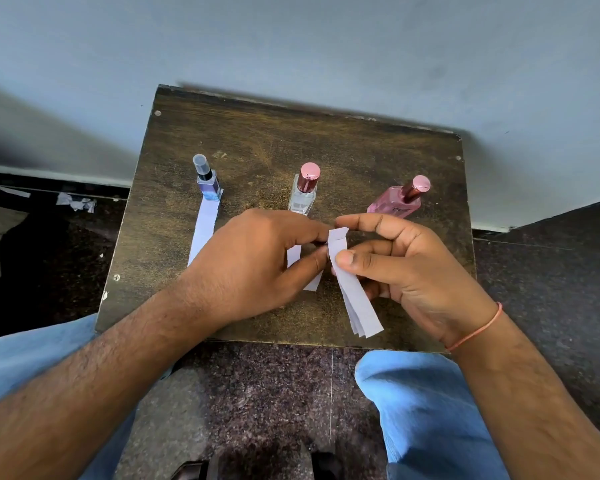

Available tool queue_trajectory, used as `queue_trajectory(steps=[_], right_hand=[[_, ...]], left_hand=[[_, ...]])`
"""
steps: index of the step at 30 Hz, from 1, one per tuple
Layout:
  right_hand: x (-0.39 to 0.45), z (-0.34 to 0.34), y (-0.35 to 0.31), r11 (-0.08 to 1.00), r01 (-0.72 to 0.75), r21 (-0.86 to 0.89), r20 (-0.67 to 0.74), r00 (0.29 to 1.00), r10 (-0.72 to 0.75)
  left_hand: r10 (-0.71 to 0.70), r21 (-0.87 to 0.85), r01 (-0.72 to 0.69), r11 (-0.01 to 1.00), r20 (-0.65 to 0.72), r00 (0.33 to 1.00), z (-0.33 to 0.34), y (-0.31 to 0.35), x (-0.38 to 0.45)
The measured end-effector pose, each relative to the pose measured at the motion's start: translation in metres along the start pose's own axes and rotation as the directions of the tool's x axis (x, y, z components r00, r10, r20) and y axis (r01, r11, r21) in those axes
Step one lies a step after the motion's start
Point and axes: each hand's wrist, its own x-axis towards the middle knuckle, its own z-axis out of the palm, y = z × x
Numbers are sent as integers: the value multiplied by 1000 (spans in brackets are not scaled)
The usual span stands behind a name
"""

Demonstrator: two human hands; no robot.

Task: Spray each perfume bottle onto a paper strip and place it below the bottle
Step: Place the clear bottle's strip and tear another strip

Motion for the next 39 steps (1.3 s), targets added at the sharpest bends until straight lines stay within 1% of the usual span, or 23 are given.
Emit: queue_trajectory(steps=[7,12,16,19,21,35,37,39], right_hand=[[-2,1,-2,998,-62,13,25,998,62],[-4,3,-3,996,-91,-12,55,994,92],[-3,5,0,998,-68,-17,37,997,68],[-1,6,2,999,-25,24,-4,1000,25],[-1,6,3,999,-8,48,0,1000,8],[-4,11,5,978,13,207,-4,1000,-13],[-5,11,5,976,22,218,10,1000,-24],[-5,8,3,952,50,303,36,997,-64]], left_hand=[[33,0,-33,999,-65,997,3,-4,-1],[29,26,-28,999,-32,999,5,-7,0],[27,45,-26,999,-16,1000,5,-8,1],[20,50,-19,999,-22,1000,5,-9,1],[14,53,-13,998,-23,1000,5,-9,1],[60,12,-59,998,-66,996,8,-7,3],[48,14,-47,999,-67,997,9,-8,3],[0,36,2,999,-62,998,11,-12,3]])
